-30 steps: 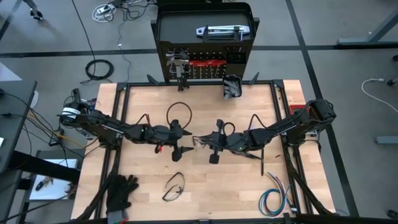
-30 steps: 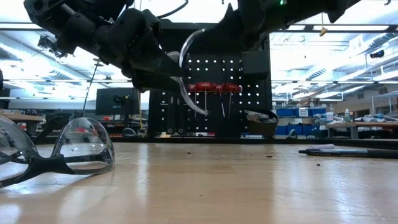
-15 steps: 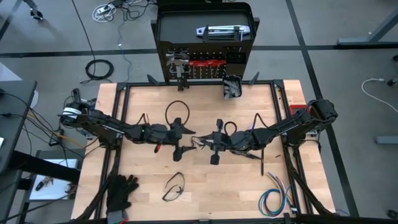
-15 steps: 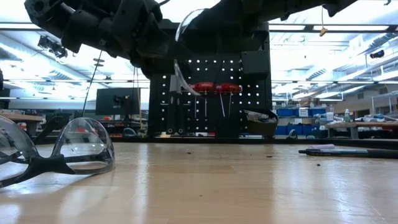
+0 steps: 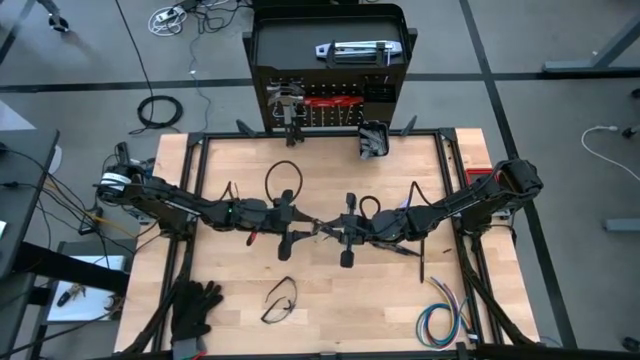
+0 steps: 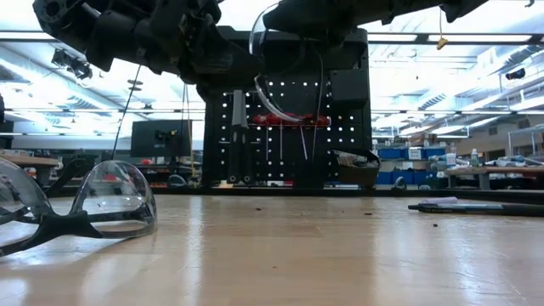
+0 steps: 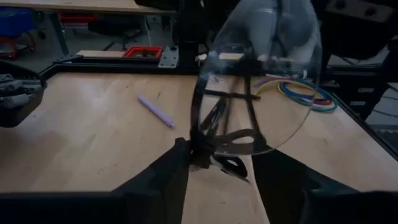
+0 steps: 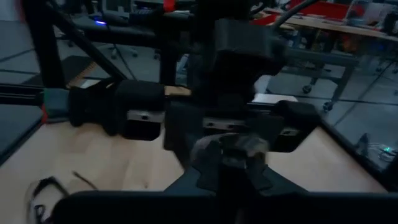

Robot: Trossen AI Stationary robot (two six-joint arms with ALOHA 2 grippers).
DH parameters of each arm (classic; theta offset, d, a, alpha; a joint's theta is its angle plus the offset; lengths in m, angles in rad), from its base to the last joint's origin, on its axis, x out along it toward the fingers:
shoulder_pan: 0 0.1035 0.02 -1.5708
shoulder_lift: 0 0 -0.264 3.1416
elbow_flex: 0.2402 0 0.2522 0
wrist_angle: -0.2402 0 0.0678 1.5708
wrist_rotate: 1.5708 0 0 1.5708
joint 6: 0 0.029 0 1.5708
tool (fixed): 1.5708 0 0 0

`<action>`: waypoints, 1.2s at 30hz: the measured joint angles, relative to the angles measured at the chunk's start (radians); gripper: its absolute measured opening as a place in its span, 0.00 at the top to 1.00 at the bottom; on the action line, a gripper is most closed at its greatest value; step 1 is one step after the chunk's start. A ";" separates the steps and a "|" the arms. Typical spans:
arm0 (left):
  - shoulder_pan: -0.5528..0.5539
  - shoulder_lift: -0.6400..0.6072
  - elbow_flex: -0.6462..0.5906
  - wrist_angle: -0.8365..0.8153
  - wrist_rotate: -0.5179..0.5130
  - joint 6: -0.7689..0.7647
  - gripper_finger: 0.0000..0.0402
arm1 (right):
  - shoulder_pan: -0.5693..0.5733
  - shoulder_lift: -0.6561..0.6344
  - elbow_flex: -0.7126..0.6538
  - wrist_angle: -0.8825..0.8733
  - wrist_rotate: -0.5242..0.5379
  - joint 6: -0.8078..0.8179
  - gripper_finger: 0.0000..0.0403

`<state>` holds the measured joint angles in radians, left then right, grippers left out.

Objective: Hang tools onto peg board
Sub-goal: Hang the top glasses on the pegboard

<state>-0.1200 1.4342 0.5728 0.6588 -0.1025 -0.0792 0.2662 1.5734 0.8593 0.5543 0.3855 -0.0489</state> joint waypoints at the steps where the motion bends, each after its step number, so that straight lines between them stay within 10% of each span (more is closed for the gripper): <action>1: 0.000 0.000 0.000 0.005 0.000 0.000 0.56 | -0.002 0.001 0.000 0.001 -0.018 0.003 0.92; 16: 0.000 0.000 0.000 0.036 0.042 0.026 0.12 | -0.065 0.001 0.000 0.058 -0.260 0.035 0.96; 36: -0.007 0.192 0.001 0.351 0.123 -0.011 0.30 | -0.086 0.001 0.000 0.119 -0.330 0.012 0.92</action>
<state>-0.1268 1.6260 0.5739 1.0094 0.0204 -0.0902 0.1805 1.5745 0.8593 0.6737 0.0559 -0.0371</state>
